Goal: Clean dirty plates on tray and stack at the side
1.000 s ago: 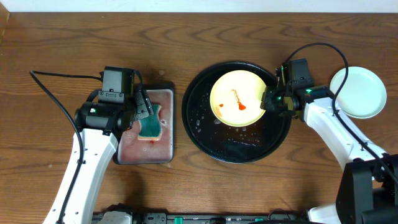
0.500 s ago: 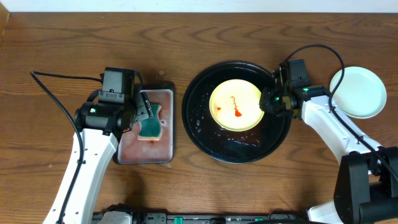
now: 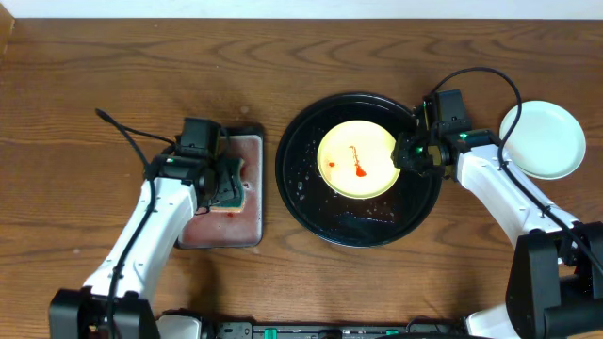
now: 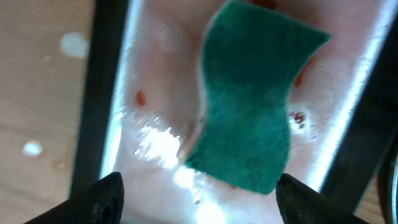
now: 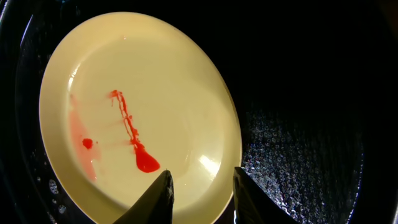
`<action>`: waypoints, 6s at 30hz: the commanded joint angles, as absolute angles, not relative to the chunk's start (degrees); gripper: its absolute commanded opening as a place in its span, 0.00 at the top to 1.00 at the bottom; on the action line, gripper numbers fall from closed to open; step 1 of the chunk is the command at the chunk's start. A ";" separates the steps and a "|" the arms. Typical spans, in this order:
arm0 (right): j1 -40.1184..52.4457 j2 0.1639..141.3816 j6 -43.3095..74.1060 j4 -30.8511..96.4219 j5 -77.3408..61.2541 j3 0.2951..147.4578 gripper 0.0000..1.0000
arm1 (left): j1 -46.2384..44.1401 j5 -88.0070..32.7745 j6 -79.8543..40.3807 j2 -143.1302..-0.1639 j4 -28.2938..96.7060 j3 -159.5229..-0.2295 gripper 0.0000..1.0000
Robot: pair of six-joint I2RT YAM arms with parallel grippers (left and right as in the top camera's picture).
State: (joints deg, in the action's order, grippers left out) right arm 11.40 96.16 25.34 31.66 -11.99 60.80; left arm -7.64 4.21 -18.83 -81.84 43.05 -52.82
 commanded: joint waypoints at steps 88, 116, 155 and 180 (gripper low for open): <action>11.68 103.22 17.58 32.91 -3.49 61.78 0.34 | -8.93 -1.98 -12.19 -66.19 28.40 -45.19 0.93; 11.77 104.29 17.10 29.54 -4.99 61.78 0.82 | -9.32 -2.83 -12.10 -66.19 28.40 -45.52 0.93; 23.22 104.29 31.70 26.15 -7.99 61.78 0.99 | -33.87 -10.26 -45.15 -89.71 -1.91 -46.54 0.93; 25.61 104.29 31.68 26.39 -9.30 61.78 0.99 | -33.28 -6.63 -50.00 -102.56 -11.49 -46.98 0.93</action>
State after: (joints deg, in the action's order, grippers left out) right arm 24.77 104.01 31.05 26.50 -7.92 60.95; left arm -33.91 -9.47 -49.74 -100.97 -11.66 -45.78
